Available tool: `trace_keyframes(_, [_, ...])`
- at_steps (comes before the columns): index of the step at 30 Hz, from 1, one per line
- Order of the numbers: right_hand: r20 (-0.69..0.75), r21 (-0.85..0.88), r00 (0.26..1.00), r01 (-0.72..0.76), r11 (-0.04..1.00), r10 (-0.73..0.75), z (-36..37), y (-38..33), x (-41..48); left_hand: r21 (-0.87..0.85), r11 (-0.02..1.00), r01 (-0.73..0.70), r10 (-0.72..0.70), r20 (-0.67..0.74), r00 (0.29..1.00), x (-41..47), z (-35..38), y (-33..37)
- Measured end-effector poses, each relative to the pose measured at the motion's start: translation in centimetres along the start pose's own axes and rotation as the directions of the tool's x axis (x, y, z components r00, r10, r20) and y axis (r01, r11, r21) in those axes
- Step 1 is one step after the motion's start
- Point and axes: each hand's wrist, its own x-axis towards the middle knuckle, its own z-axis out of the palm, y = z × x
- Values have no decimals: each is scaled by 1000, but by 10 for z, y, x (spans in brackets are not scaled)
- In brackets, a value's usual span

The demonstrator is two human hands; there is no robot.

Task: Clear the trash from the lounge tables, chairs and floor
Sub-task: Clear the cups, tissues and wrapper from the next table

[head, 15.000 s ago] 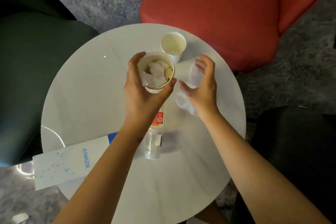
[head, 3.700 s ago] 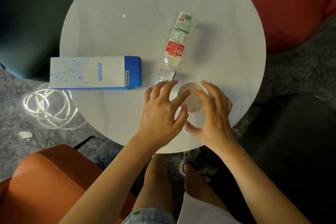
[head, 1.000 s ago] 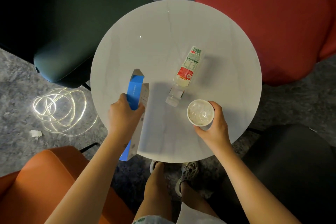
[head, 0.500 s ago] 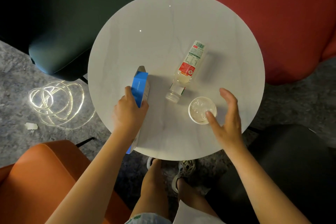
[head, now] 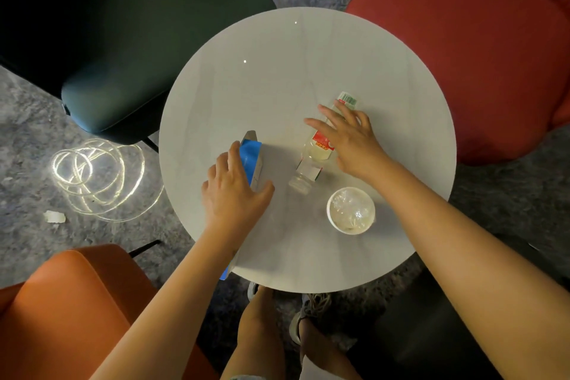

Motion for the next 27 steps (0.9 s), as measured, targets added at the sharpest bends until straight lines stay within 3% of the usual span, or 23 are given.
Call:
trace_keyframes(3, [39, -19, 999, -2, 1000, 3, 9, -1, 8, -6, 999, 37, -37, 48, 998, -3, 5, -5])
trace_keyframes(9, [-88, 34, 991, -97, 995, 99, 6, -1, 4, -45, 999, 21, -15, 134, 991, -5, 8, -13])
trace_keyframes(20, [-124, 251, 941, -278, 927, 316, -18, -20, -29, -35, 991, -131, 131, 6, 991, -6, -28, 20])
trace_keyframes(27, [-112, 302, 926, -315, 900, 361, -27, -25, -44, -86, 981, -172, 175, 37, 984, -8, -46, 40])
